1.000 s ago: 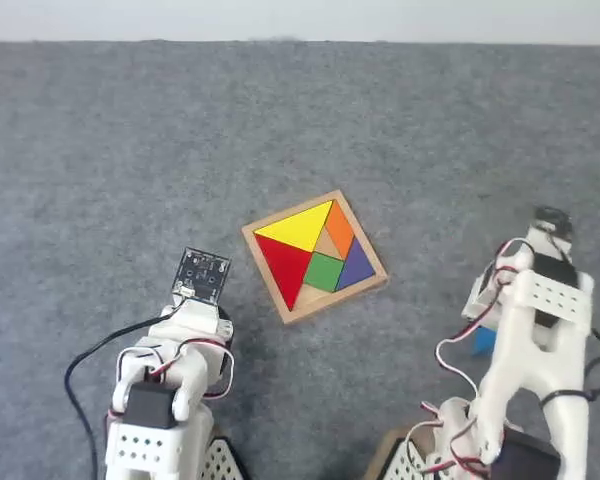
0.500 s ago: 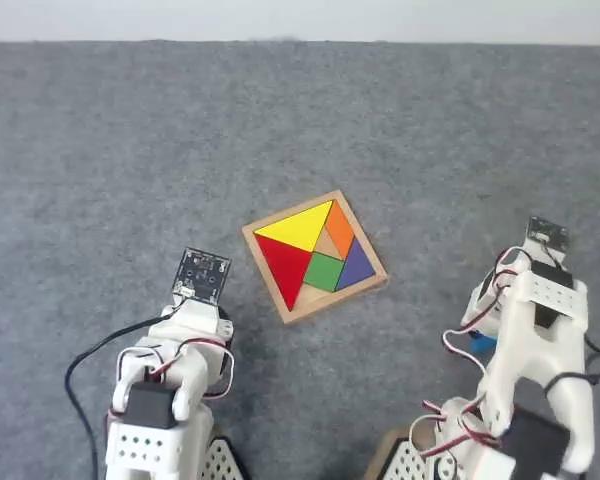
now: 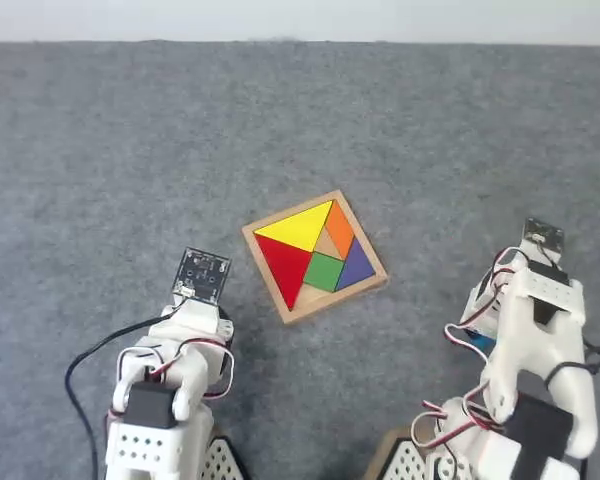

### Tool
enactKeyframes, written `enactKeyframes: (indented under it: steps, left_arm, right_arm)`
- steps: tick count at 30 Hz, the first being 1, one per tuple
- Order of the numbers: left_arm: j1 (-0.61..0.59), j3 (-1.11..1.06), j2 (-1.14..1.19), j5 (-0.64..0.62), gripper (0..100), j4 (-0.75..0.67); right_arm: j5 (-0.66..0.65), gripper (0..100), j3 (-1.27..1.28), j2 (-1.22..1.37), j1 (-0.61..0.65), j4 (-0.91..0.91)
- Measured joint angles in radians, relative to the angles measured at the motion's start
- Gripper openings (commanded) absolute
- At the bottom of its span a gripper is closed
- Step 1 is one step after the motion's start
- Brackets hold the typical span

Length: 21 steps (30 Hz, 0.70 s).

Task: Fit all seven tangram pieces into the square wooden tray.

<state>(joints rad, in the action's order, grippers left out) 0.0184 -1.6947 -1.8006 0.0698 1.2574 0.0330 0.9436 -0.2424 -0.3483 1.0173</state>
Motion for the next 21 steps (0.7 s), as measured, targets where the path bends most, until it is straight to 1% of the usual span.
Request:
enactKeyframes:
  steps: [4, 7, 15, 19, 21]
  left_arm:
    - [0.000, 0.000, 0.000, 0.000, 2, 0.000]
    - [0.000, 0.000, 0.000, 0.000, 2, 0.000]
    - [0.000, 0.000, 0.000, 0.000, 2, 0.000]
    - [0.000, 0.000, 0.000, 0.000, 2, 0.000]
    - [0.000, 0.000, 0.000, 0.000, 2, 0.000]
  right_arm:
    - [-0.025, 0.3, 0.000, 0.000, -0.006, -0.002]
    - [-0.078, 1.1, 0.000, 0.002, -0.003, -0.002]
    - [-0.091, 0.9, -0.041, 0.003, 0.015, 0.026]
    - [-0.180, 0.9, -0.117, 0.003, 0.043, 0.087]
    - [-0.198, 0.9, -0.150, 0.005, 0.069, 0.106]
